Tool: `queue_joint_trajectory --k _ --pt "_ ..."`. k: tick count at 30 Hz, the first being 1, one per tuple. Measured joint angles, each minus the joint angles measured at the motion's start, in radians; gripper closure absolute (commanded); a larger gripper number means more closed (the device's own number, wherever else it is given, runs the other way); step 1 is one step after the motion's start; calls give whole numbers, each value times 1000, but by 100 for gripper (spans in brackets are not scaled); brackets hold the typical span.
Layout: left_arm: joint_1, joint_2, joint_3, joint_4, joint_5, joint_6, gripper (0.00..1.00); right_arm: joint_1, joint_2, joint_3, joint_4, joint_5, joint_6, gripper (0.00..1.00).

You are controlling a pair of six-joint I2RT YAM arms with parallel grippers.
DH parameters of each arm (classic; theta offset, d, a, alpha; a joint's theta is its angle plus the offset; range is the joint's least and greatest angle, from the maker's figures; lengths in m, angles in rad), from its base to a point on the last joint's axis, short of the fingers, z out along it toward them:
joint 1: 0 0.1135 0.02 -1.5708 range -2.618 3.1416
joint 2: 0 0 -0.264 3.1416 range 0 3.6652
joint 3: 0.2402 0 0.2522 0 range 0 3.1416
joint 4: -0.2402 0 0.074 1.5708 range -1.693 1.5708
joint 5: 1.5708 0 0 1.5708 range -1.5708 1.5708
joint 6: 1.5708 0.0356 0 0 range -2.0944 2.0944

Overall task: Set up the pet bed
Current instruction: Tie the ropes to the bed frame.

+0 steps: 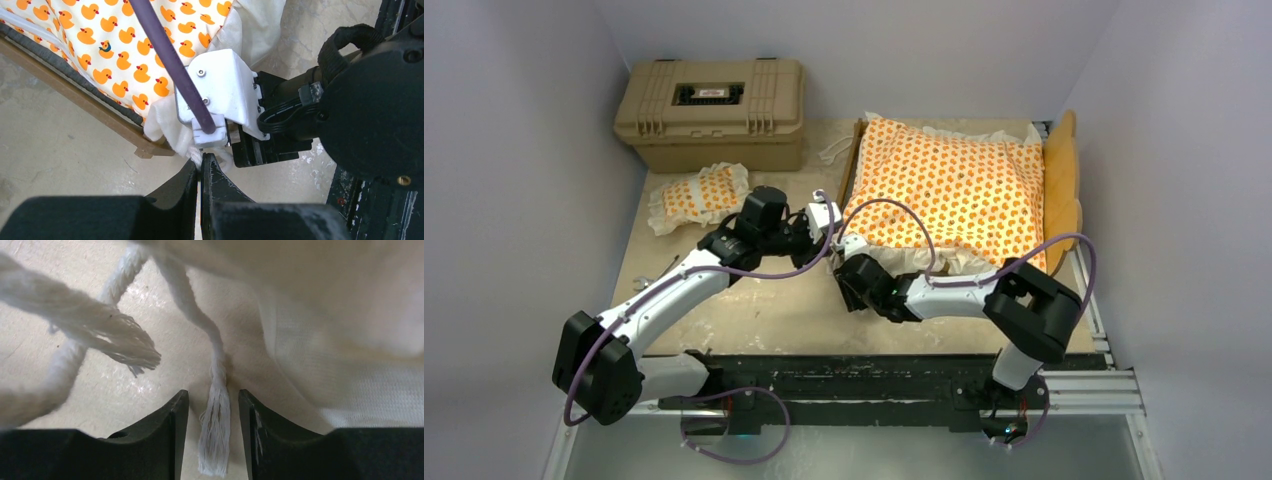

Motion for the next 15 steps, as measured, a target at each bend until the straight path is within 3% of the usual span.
queue_joint_trajectory --k 8,9,15 --pt "1 -2 25 -34 -32 2 100 16 36 40 -30 67 5 55" --pt "1 -2 39 -47 -39 5 100 17 34 40 -36 69 5 98" --pt "1 0 190 -163 -127 66 100 18 -25 -2 -90 62 62 100"
